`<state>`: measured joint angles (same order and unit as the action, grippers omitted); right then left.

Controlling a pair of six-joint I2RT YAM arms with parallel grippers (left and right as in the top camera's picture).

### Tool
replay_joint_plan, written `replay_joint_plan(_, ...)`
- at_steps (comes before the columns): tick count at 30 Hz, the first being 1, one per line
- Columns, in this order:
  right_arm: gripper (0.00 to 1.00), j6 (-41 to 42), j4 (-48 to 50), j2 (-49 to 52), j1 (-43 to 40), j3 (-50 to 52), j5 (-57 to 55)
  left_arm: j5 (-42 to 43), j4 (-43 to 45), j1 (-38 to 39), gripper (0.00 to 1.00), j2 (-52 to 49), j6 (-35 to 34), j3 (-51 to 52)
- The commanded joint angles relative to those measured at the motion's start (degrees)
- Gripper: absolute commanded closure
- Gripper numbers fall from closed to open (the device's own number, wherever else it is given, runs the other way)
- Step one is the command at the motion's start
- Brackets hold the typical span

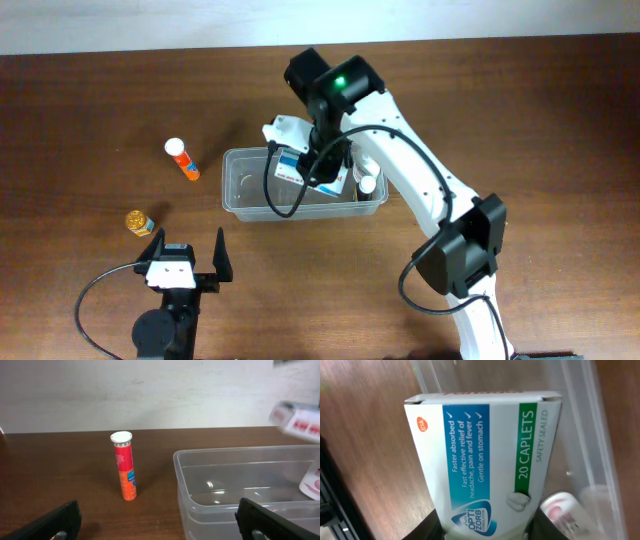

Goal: Pack container
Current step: 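Carry the Panadol box with the right gripper over the container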

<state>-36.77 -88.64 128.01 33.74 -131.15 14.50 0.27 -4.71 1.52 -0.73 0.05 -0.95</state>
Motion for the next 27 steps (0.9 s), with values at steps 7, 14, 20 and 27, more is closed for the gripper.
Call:
replay_joint_plan(7, 0.65, -3.5, 9.6, -0.1, -0.4, 10.8, 1.7, 0.9, 0.0, -0.2, 0.01, 0.4, 0.9, 0.4)
replay_joint_plan(14, 0.65, -3.5, 15.5, -0.1, -0.9, 12.1, -3.8, 0.9, 0.0, -0.2, 0.01, 0.4, 0.9, 0.4)
replay_joint_plan(20, 0.65, -5.0, 16.6, 0.2, -3.3, 12.1, -4.4, 0.9, 0.0, -0.2, 0.01, 0.4, 0.9, 0.4)
replay_joint_plan(27, 0.65, -5.0, 16.5, 1.0, -4.9, 12.1, -3.7, 0.9, 0.0, -0.2, 0.01, 0.4, 0.9, 0.4)
